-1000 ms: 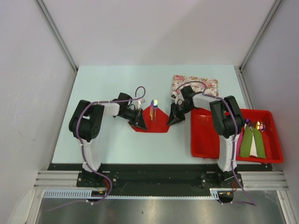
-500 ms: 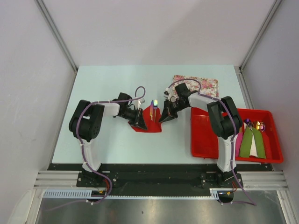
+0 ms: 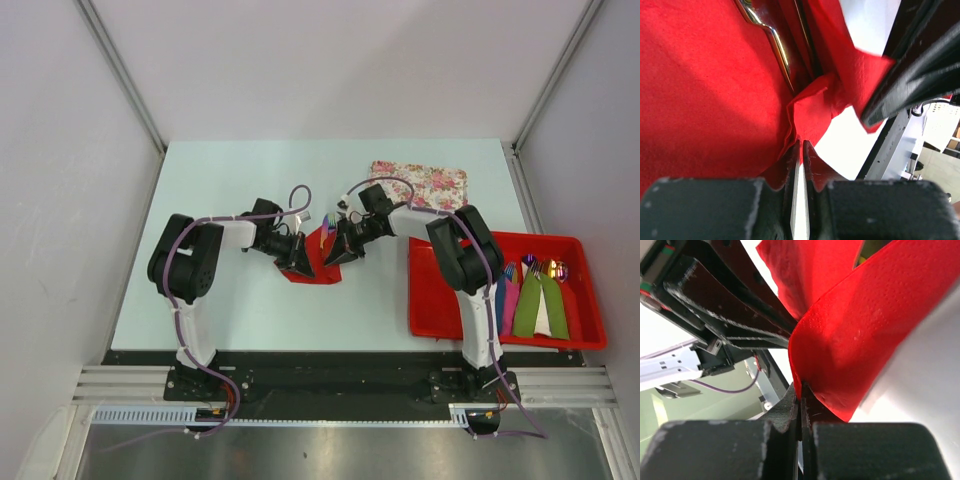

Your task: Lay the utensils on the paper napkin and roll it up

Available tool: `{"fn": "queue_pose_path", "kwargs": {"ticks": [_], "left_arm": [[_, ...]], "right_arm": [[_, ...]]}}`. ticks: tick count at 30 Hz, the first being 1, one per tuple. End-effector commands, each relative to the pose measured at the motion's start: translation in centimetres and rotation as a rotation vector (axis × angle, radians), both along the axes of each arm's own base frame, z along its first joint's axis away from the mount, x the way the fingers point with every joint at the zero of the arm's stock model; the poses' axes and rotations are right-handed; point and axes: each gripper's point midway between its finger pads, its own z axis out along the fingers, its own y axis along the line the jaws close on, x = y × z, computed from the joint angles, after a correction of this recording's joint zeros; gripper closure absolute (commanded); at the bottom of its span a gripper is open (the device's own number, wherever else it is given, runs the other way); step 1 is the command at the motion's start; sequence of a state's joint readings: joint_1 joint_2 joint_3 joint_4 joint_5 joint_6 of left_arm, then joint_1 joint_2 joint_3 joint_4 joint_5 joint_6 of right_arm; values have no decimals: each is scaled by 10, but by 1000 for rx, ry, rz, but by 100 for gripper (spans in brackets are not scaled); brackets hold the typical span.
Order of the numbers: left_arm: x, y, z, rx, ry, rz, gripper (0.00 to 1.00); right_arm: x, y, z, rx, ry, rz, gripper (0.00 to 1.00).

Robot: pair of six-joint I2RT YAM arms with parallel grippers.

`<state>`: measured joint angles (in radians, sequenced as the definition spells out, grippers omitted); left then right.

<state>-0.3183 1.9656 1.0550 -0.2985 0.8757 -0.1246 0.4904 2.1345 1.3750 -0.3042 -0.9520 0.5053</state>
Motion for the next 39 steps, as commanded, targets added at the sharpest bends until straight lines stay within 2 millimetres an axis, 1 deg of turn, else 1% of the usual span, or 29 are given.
{"fn": "queue_pose_path", "kwargs": {"ticks": [1, 3, 4, 9, 12, 17, 19, 20, 25, 26, 28, 31, 35, 39], "left_arm": [[14, 0, -8, 30, -58, 7, 88], [14, 0, -9, 32, -58, 6, 88], [14, 0, -9, 32, -58, 6, 88], [13, 1, -9, 35, -57, 1, 88], [13, 1, -9, 35, -59, -1, 88], [13, 3, -6, 24, -63, -3, 87], [12, 3, -3, 15, -64, -5, 86], [13, 4, 0, 7, -72, -4, 86], [9, 7, 14, -22, -92, -7, 81], [8, 8, 18, -32, -102, -10, 80], [7, 10, 22, -39, -107, -10, 78], [4, 14, 28, -48, -106, 0, 76], [-1, 21, 25, -27, -97, -1, 75], [-4, 27, 5, 29, -54, 10, 78]], "right_arm": [[9, 23, 20, 84, -20, 0, 99], [11, 29, 22, 98, -25, -4, 99], [10, 31, 20, 100, -16, 0, 99], [15, 41, 18, 113, -22, 5, 99], [14, 44, 10, 106, -13, 8, 99], [15, 41, -8, 71, 3, -10, 99], [16, 42, -10, 67, 1, -14, 98], [16, 41, -15, 60, 12, -17, 99], [19, 38, -24, 48, 16, -31, 99], [21, 38, -25, 46, 18, -37, 99], [20, 38, -28, 42, 24, -37, 99], [22, 39, -27, 46, 23, -41, 98], [22, 42, -24, 53, 21, -37, 98], [21, 45, -18, 67, 15, -33, 99]]}}
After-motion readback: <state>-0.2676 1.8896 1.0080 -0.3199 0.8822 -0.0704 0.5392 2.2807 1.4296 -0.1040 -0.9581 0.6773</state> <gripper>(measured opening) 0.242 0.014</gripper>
